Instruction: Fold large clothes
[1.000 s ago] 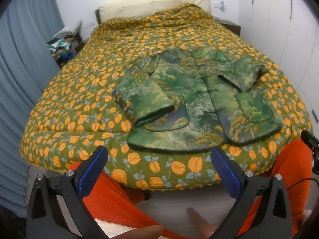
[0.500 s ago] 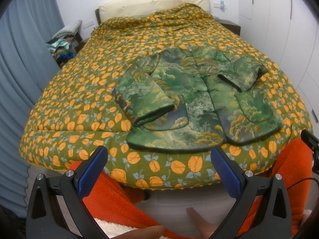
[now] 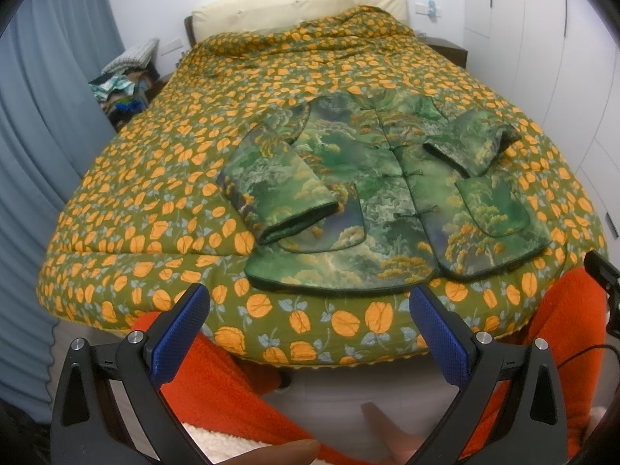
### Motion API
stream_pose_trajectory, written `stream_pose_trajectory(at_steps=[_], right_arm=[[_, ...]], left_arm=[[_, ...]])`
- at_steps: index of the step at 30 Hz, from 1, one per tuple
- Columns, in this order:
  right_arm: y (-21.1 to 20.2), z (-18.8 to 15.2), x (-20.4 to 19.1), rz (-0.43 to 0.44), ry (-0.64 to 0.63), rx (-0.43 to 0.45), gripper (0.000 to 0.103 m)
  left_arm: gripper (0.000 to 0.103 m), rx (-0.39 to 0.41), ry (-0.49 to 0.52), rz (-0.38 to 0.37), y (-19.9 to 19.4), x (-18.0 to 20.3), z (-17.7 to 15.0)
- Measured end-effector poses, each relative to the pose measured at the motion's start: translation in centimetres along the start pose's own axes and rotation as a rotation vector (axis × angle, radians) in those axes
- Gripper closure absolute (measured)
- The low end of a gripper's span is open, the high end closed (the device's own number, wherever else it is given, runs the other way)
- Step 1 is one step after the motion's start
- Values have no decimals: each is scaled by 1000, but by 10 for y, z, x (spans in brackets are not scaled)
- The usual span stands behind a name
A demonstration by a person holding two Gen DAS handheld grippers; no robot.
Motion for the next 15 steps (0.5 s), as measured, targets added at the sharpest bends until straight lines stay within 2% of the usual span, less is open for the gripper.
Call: stream_pose_trajectory(at_steps=[15], right_arm=[[0,0,0,2,-1,-3,0]], left_arm=[[0,-1,-2,-1,0,0,1]])
Point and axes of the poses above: each gripper's, at about its wrist camera, not at the fingertips, and y roughly the way its jaws point, x to its right, z to its top, the point moved 4 cm from there along y, roughly the way its jaws point, and after that the axes turned 8 degrees about -z, right-handed, at the moved point
